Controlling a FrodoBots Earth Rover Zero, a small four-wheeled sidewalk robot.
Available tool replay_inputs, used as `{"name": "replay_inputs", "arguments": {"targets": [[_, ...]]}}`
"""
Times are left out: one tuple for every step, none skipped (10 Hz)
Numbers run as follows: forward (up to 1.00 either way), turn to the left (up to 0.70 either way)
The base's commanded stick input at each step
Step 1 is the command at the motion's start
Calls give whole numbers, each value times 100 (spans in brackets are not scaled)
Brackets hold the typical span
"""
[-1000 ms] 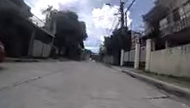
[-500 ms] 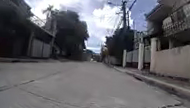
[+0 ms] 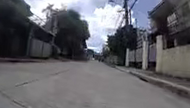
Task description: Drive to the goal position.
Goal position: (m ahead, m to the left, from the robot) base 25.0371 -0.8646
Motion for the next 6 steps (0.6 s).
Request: {"name": "replay_inputs", "arguments": {"targets": [[70,0],[70,0],[70,0],[70,0],[70,0],[70,0]]}}
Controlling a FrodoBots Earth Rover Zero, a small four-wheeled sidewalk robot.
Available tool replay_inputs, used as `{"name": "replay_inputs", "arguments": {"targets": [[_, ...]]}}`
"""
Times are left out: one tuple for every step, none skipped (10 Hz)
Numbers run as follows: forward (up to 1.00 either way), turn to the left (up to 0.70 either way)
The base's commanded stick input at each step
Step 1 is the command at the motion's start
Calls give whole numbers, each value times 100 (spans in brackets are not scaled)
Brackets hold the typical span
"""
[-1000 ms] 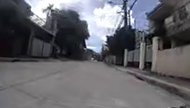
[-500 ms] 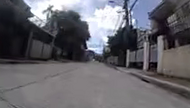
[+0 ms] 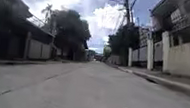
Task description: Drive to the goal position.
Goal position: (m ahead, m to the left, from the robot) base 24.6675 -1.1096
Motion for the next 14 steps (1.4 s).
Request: {"name": "replay_inputs", "arguments": {"targets": [[70,0],[70,0],[70,0],[70,0],[70,0],[70,0],[70,0],[70,0],[70,0],[70,0],[70,0],[70,0],[70,-3],[70,-8]]}}
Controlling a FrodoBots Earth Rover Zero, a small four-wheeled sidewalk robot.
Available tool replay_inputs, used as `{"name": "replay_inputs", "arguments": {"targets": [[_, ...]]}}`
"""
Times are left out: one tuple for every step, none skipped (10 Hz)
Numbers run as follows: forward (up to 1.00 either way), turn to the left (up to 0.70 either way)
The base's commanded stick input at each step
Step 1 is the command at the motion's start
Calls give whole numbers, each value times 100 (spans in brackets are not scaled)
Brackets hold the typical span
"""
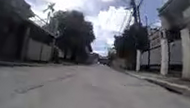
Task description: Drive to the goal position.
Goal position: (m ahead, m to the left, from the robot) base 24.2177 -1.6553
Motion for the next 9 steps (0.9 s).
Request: {"name": "replay_inputs", "arguments": {"targets": [[70,-13],[70,-35],[70,-35],[70,-35],[70,-35],[70,-35],[70,-35],[70,-35],[70,-35]]}}
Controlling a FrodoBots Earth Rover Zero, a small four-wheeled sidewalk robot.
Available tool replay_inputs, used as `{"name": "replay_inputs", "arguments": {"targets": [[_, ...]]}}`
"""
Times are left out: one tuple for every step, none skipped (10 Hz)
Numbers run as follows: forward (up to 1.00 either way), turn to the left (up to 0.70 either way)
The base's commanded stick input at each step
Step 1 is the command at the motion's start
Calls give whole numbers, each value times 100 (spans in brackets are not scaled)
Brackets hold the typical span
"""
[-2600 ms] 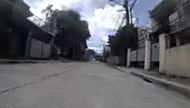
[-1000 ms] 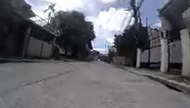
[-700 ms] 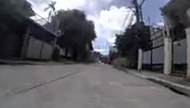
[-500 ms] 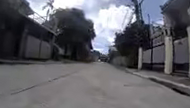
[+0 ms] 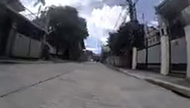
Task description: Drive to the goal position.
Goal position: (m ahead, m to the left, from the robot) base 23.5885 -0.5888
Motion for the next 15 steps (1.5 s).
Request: {"name": "replay_inputs", "arguments": {"targets": [[70,-35],[70,-32],[70,-21],[70,-11],[70,0],[70,0],[70,0],[70,0],[70,0],[70,0],[70,0],[70,0],[70,0],[70,0],[70,0]]}}
